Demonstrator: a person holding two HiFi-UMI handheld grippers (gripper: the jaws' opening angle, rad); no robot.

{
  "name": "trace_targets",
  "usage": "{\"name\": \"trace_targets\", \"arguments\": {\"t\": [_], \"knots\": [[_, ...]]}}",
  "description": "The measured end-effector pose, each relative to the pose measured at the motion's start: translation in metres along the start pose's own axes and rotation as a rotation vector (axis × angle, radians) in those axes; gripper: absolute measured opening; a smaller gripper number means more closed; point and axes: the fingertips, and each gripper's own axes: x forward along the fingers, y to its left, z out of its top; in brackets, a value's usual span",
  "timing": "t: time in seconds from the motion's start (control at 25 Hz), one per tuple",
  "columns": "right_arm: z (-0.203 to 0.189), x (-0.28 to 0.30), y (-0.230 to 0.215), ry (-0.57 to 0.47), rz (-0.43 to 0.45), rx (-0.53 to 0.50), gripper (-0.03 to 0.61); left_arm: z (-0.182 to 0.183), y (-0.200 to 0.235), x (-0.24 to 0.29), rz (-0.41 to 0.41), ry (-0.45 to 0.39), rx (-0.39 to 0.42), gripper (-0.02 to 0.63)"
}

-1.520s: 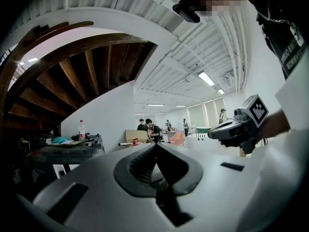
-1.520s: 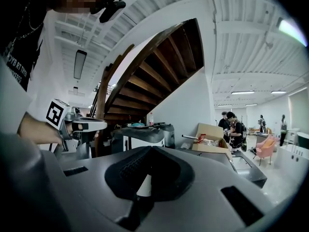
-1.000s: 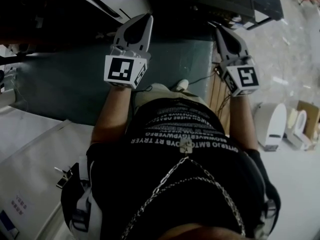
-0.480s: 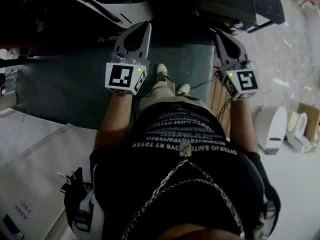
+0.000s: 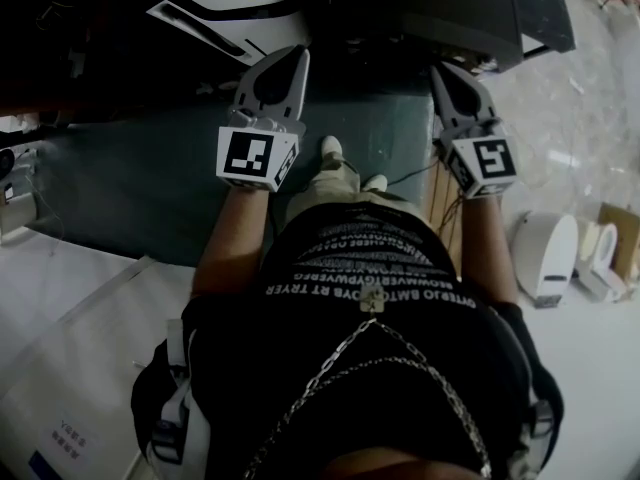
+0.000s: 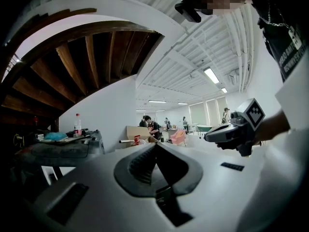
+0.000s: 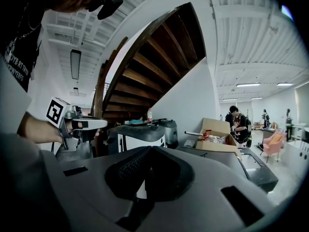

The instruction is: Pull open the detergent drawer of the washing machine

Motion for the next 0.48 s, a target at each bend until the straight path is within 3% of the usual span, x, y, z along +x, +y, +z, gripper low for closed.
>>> {"name": "trace_targets", "arguments": {"t": [0.48], "knots": [[-0.012, 0.062, -0.015, 0.058, -0.026, 0.057, 0.003, -0.037, 0.041, 0.058, -0.069, 0.072, -0.013, 0.003]]}}
